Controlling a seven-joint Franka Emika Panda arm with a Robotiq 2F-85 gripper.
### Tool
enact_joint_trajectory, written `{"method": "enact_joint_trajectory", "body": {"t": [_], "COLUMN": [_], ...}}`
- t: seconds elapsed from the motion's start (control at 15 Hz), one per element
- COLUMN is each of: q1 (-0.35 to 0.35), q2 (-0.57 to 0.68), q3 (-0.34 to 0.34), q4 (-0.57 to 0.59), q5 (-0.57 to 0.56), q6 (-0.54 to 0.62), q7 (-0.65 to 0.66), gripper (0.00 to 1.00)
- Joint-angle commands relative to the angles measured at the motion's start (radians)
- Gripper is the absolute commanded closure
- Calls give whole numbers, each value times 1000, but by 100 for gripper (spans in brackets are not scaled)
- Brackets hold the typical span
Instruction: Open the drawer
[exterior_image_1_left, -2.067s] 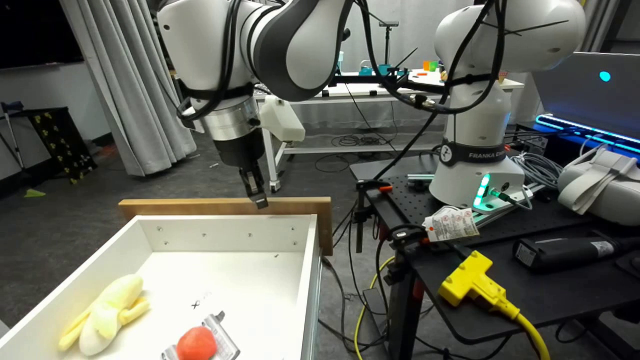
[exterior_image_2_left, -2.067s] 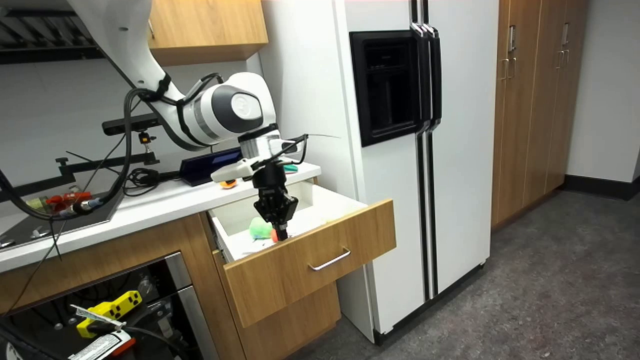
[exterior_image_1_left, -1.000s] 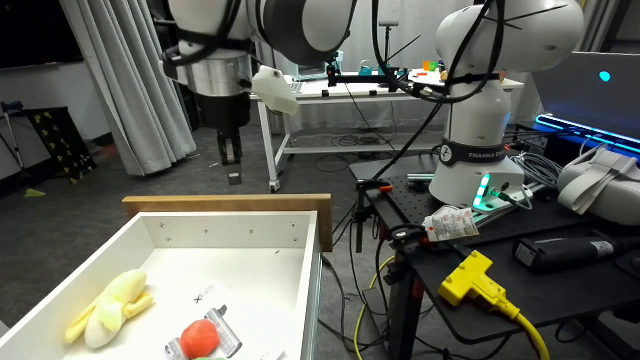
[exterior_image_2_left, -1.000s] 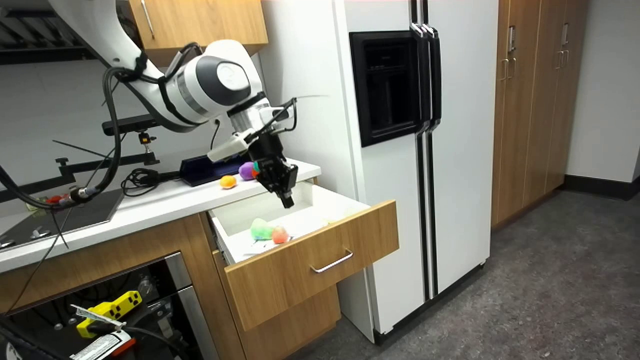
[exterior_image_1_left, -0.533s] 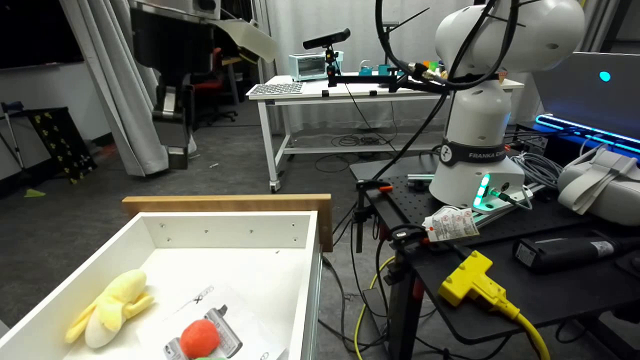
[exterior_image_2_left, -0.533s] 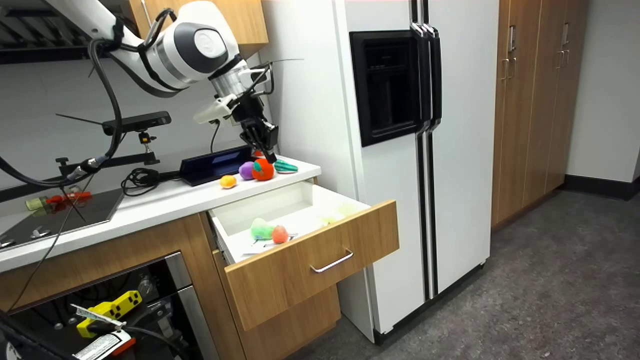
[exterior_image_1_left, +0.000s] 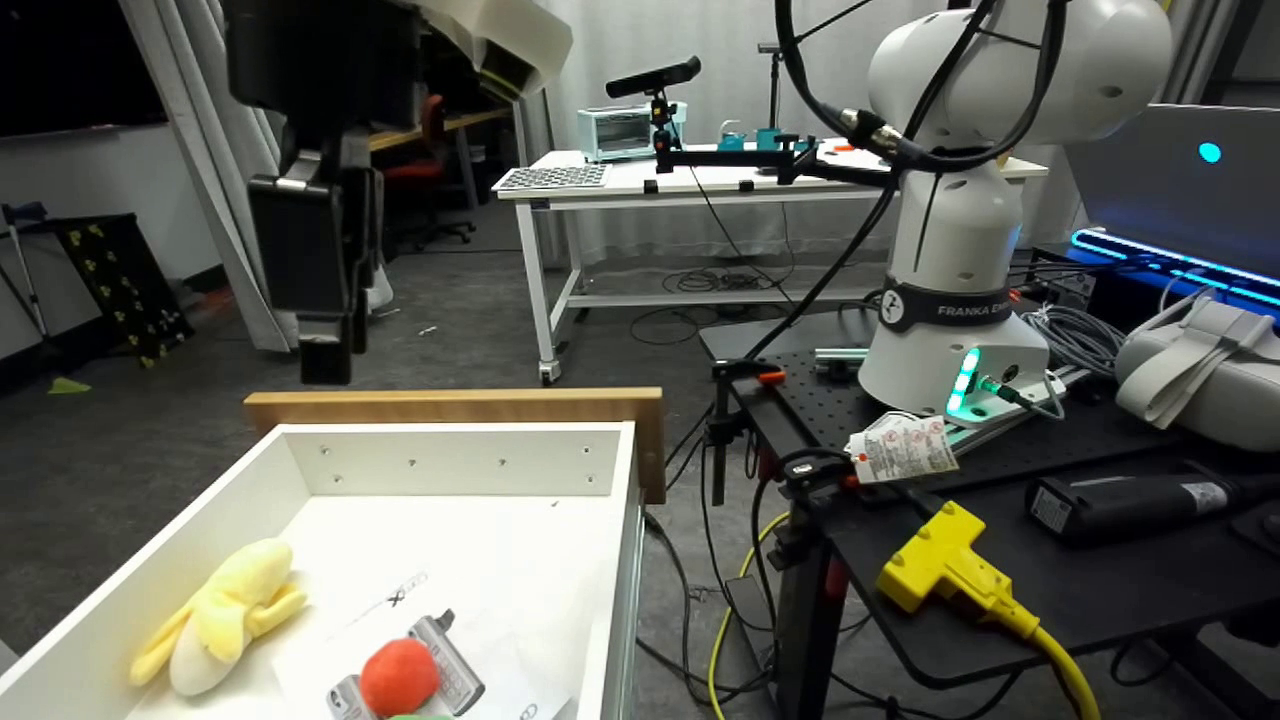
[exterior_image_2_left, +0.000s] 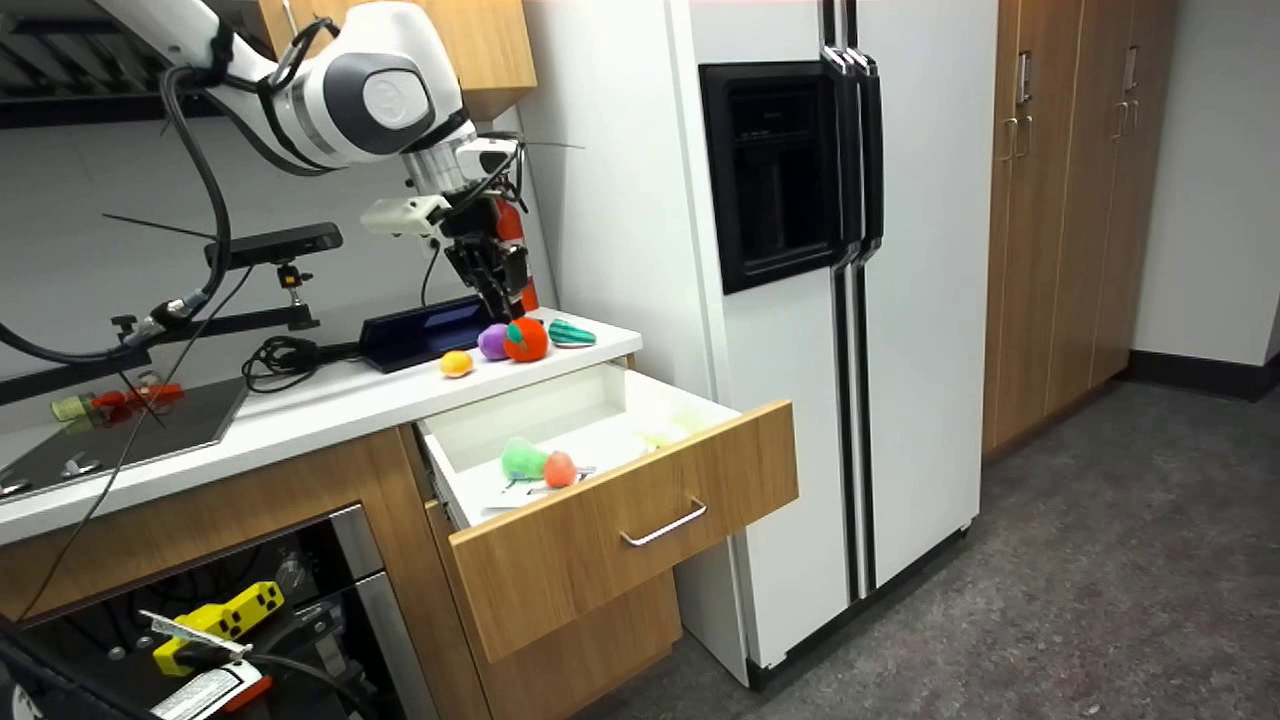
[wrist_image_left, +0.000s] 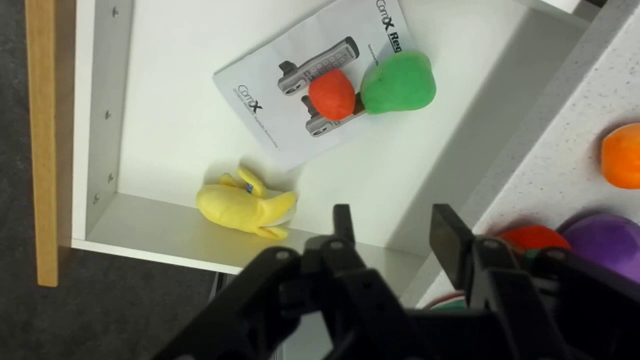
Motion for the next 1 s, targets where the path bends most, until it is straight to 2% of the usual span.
{"method": "enact_joint_trajectory", "body": {"t": [0.0, 0.2, 0.93], "q1": [6, 6, 0], "q2": [-8, -8, 0], "q3": [1, 1, 1], "q4": [5, 7, 8], "q5": [68, 82, 48], "q6": [13, 17, 3], "q7": [-57, -75, -47], "gripper": [21, 1, 0]}}
